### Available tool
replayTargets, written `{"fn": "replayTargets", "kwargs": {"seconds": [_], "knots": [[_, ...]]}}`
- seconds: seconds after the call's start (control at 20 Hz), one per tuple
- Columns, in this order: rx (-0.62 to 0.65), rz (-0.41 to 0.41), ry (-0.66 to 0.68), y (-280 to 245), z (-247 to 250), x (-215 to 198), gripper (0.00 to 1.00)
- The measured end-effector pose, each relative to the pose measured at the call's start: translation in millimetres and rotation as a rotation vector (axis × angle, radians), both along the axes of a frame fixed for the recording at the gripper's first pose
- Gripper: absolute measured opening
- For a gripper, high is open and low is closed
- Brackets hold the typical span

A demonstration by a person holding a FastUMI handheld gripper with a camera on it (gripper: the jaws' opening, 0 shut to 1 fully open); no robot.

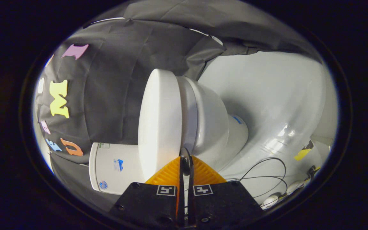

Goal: Open the toilet lid.

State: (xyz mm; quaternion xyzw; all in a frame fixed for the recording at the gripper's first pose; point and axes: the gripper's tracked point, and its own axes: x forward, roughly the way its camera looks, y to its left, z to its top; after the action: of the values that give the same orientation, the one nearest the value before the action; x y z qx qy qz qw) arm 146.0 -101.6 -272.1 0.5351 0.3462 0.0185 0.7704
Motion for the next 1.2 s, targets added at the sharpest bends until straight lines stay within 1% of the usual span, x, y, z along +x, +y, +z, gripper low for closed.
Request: {"fn": "replayTargets", "kwargs": {"seconds": [0.2,0.35,0.5,0.65,1.1,1.2], "knots": [[-0.025,-0.005,-0.005,0,3,1,0.07],[-0.096,0.023,-0.015,5,4,2,0.07],[-0.104,0.036,-0.034,0,13,0,0.07],[-0.152,0.042,-0.054,3,22,0,0.07],[-0.326,0.038,-0.125,18,65,-2,0.07],[-0.348,0.037,-0.144,20,76,-4,0.07]]}}
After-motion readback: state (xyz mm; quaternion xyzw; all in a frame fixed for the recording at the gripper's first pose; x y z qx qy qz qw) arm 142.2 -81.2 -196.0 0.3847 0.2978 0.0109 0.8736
